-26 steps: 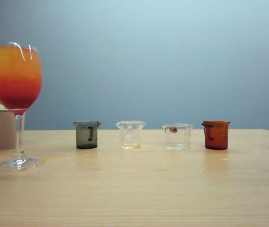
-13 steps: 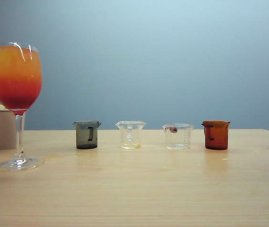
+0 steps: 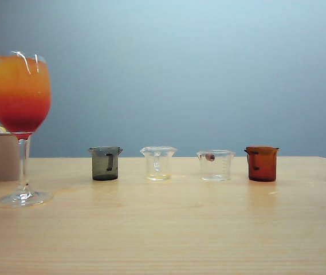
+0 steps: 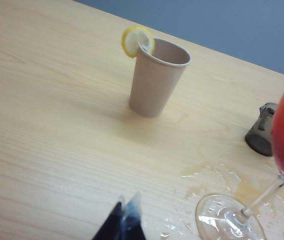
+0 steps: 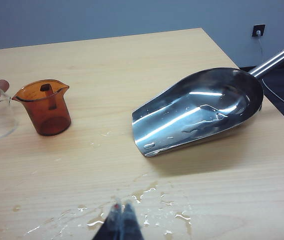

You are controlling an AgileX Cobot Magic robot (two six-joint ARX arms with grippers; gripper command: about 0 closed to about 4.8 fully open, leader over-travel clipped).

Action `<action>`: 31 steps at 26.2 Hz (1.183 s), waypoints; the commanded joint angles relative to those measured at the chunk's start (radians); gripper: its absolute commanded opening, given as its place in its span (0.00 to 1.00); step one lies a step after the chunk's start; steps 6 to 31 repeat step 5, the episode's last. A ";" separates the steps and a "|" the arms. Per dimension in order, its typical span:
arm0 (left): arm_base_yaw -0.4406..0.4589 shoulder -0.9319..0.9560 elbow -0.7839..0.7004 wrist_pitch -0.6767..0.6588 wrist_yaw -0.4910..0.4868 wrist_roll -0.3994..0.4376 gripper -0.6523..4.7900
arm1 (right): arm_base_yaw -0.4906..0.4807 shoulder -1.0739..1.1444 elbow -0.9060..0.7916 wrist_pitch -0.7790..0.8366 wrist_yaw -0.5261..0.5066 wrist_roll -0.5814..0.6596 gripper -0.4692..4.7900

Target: Pick up the fourth measuring cup from the left, pour the grenadine inside into the goblet, and finally put the measuring cup back in its original place.

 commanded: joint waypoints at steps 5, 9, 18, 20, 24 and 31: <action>0.000 0.000 0.001 -0.009 0.006 0.000 0.12 | 0.000 0.000 -0.003 0.011 0.001 0.000 0.11; 0.000 0.000 0.001 -0.009 0.006 0.000 0.12 | 0.000 0.000 -0.003 0.011 0.001 0.000 0.11; 0.000 0.000 0.001 -0.009 0.006 0.000 0.12 | 0.000 0.000 -0.003 0.011 0.001 0.000 0.11; 0.000 0.000 0.001 -0.009 0.006 0.000 0.12 | 0.000 0.000 -0.003 0.011 0.001 0.000 0.11; 0.000 0.000 0.001 -0.009 0.006 0.000 0.12 | 0.000 0.000 -0.003 0.011 0.001 0.000 0.11; 0.000 0.000 0.001 -0.009 0.006 0.000 0.12 | 0.000 0.000 -0.003 0.011 0.001 0.000 0.11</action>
